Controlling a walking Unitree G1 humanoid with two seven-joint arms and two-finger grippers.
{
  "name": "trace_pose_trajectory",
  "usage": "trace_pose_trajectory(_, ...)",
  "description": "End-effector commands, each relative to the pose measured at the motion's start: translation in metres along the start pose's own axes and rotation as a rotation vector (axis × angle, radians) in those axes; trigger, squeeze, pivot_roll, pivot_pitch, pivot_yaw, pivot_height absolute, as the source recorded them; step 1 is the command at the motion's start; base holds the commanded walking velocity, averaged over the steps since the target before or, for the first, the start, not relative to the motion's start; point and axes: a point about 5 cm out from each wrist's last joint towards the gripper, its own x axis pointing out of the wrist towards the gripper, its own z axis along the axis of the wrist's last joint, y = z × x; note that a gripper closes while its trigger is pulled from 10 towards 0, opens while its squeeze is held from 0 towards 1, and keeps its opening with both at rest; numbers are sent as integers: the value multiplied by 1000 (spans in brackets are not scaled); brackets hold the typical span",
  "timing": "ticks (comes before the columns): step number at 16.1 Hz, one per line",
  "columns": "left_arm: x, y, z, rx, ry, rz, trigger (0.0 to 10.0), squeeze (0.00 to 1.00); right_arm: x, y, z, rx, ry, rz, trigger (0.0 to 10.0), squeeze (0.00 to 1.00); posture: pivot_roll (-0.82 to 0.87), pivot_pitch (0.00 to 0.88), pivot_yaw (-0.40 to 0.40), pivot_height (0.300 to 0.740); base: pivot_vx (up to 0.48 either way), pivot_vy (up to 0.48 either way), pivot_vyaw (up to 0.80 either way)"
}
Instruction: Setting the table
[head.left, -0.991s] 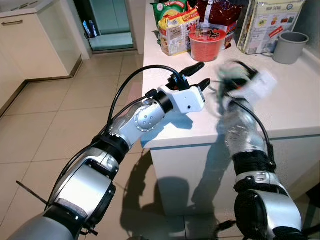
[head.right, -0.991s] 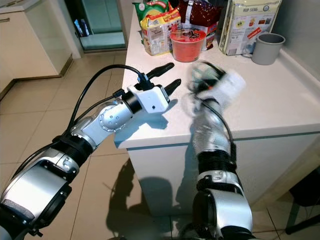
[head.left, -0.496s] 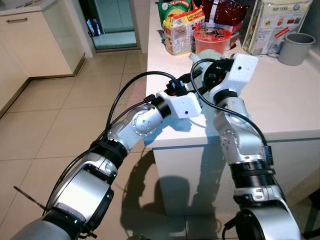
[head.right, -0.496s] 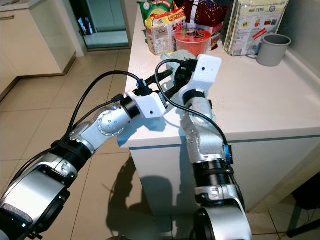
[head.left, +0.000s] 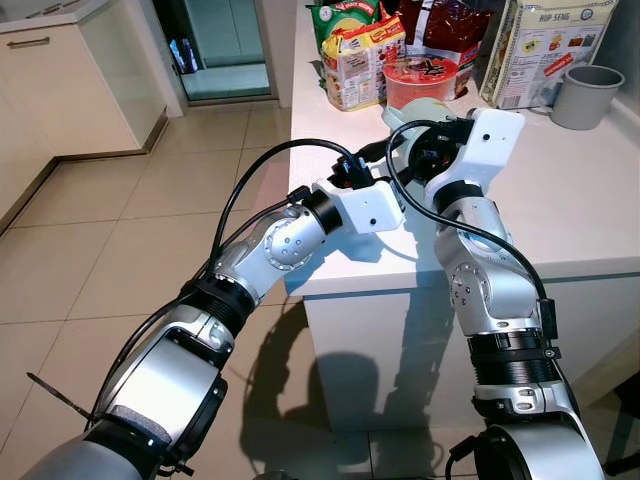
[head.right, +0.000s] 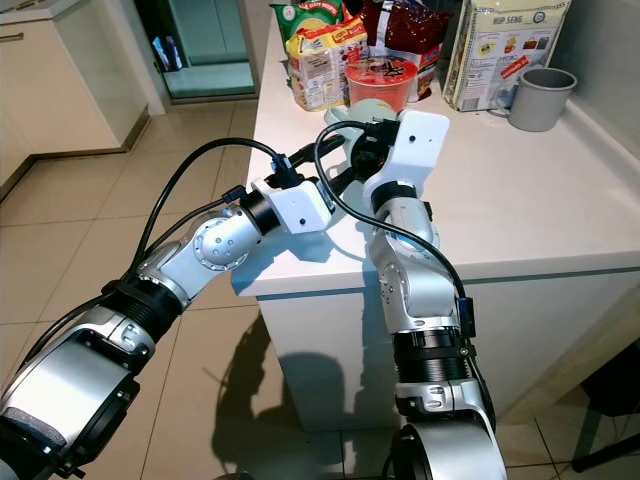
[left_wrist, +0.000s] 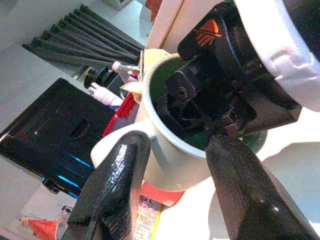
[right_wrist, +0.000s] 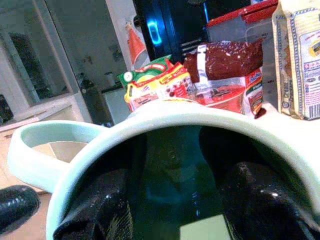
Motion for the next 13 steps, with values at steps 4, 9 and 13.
trace_pose_trajectory(4,-2,13,-2,34,7,15,10000,0,-3,4,-1,-14,17,17,10000,0,35,0,105,740,0,0,0)
trace_pose_trajectory(9,-12,11,-9,44,28,-11,10000,0,-2,-7,-11,-48,63,-9,10000,0,43,0,105,740,0,0,0)
trace_pose_trajectory(13,-15,12,-12,54,37,-22,10000,0,-3,-4,-12,-44,69,9,10000,0,41,0,105,740,0,0,0)
